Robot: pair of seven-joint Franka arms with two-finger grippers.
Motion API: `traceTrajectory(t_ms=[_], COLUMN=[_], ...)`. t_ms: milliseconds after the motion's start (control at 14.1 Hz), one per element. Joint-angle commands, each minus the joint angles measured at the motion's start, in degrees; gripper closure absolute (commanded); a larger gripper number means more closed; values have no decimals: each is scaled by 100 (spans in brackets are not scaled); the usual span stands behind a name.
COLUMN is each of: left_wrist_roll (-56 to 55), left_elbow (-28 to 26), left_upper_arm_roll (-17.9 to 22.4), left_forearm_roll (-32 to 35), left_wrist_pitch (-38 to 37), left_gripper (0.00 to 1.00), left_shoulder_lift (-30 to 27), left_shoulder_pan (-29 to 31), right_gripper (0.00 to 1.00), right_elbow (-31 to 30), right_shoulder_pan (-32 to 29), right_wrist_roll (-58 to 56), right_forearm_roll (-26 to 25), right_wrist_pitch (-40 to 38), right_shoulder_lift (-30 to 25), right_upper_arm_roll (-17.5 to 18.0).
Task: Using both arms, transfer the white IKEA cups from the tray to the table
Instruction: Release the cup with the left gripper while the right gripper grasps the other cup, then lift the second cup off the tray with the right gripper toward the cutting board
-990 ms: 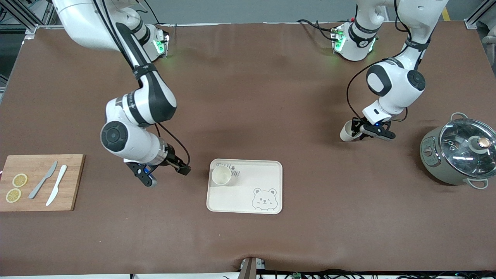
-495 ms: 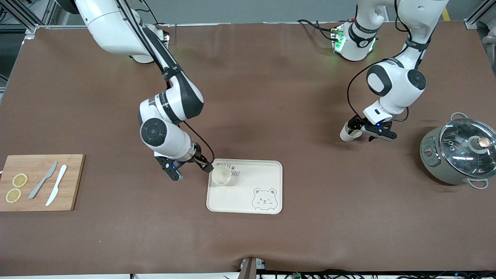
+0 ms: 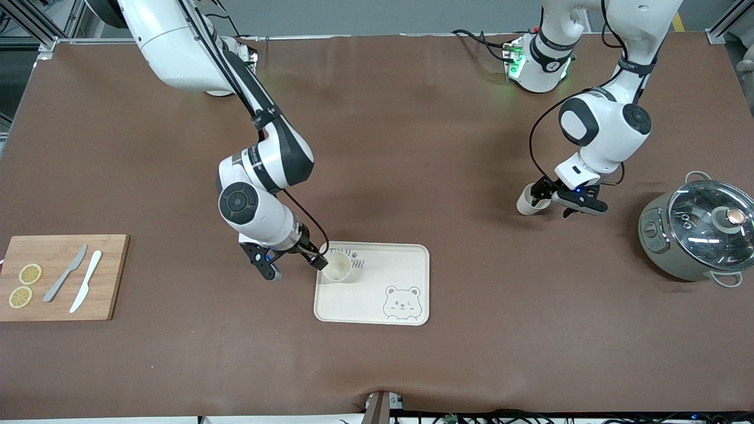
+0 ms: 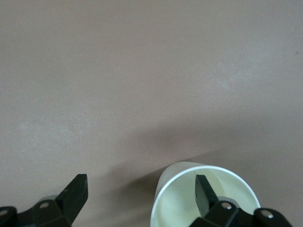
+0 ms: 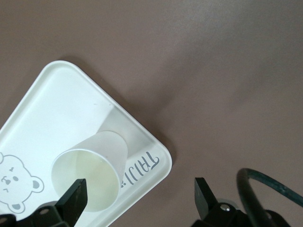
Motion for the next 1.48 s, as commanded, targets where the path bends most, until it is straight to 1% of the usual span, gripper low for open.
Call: traceTrajectory(t_ms=[0, 212, 283, 424, 495, 566, 707, 778, 848, 990, 1061, 1131, 1273, 1414], left_wrist_roll=[113, 104, 104, 9, -245, -639, -1814, -2360, -2652, -2830, -2918, -3050, -3322, -3603], left_elbow=[-99, -143, -143, -125, -82, 58, 592, 891, 1112, 1551, 1762, 2008, 2352, 2493], left_upper_arm_roll=[27, 36, 36, 44, 53, 53, 27, -17, -52, -79, -96, -140, -228, -359], left_forearm_roll=[-83, -74, -74, 179, 485, 1028, 2598, 3233, 3466, 3468, 3477, 3468, 3477, 3477], left_wrist_pitch=[-183, -517, -648, -851, -1017, -1271, -2191, -2684, -3080, -3600, -3890, -4162, -4410, -4464], left_gripper=[0, 0, 0, 0, 0, 0, 0, 0, 0, 0, 0, 0, 0, 0], left_shoulder_lift=[-304, -577, -682, -805, -850, -928, -1086, -1157, -1192, -1272, -1263, -1237, -1167, -1114], left_shoulder_pan=[16, 42, 112, 174, 227, 436, 744, 876, 886, 860, 860, 851, 834, 834], right_gripper=[0, 0, 4, 16, 24, 24, 30, 37, 45, 75, 84, 89, 100, 100], right_elbow=[163, 163, 163, 163, 163, 163, 171, 171, 171, 171, 171, 171, 206, 346], right_shoulder_pan=[34, 95, 122, 174, 183, 244, 280, 280, 280, 271, 280, 271, 236, 210], right_wrist_roll=[109, 381, 434, 452, 461, 496, 558, 566, 566, 566, 566, 558, 558, 523], right_forearm_roll=[-44, -44, -52, -61, -52, -52, -61, -52, -61, -44, -52, -52, -35, -18], right_wrist_pitch=[28, 388, 398, 415, 450, 555, 644, 652, 652, 653, 670, 670, 653, 583], right_shoulder_lift=[160, 222, 265, 353, 397, 398, 450, 459, 477, 486, 512, 521, 512, 503], right_upper_arm_roll=[18, 18, 18, 18, 18, 18, 18, 18, 18, 18, 18, 18, 26, 26])
